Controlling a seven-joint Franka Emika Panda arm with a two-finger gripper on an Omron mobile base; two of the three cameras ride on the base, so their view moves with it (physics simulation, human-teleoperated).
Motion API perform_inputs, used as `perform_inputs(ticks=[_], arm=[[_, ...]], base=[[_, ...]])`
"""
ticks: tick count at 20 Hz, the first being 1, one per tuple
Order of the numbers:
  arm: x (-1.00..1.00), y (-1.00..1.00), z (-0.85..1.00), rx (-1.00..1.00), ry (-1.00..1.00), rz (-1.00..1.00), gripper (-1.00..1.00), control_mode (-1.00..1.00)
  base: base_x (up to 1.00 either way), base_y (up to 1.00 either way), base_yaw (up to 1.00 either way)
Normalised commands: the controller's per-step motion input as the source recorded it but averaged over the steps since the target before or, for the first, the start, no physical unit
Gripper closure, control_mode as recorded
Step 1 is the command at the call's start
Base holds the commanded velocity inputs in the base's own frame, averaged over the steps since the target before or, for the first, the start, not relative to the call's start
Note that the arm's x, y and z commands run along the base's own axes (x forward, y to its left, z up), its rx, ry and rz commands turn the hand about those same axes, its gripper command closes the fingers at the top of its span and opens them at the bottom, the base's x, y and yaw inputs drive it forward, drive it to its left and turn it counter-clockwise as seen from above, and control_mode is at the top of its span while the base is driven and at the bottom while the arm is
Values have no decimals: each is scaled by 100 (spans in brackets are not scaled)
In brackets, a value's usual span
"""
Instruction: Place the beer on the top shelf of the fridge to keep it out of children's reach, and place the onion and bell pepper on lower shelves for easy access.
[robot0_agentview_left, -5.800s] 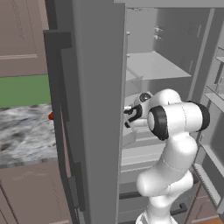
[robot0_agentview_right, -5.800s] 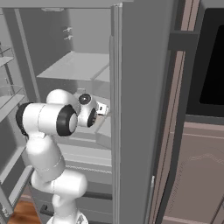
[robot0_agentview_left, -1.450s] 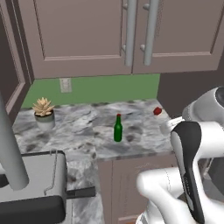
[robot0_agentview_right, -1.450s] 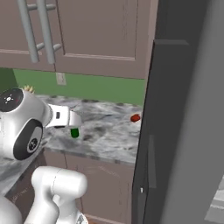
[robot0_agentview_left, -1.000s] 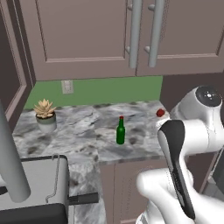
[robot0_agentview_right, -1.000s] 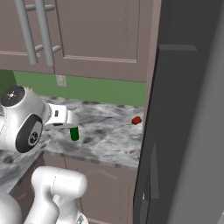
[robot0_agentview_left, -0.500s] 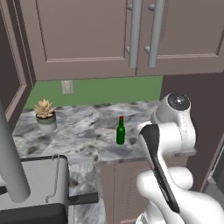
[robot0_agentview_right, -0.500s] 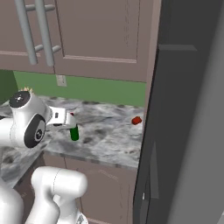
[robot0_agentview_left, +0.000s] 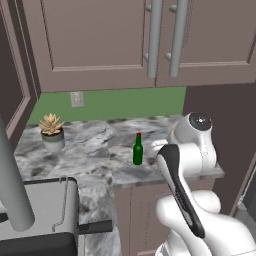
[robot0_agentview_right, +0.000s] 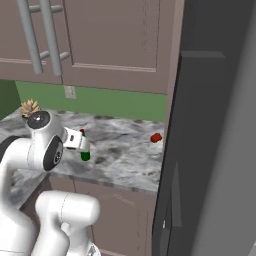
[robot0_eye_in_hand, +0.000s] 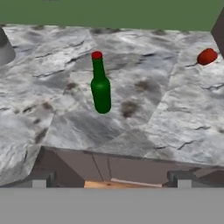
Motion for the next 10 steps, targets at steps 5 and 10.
perform_inputs(ticks=[5,10], arm=[[30,18,-10,12,0,-1,-100,-100],[25,14,-16,5,0,0,-100,-100]], base=[[0,0,0],[0,0,0]])
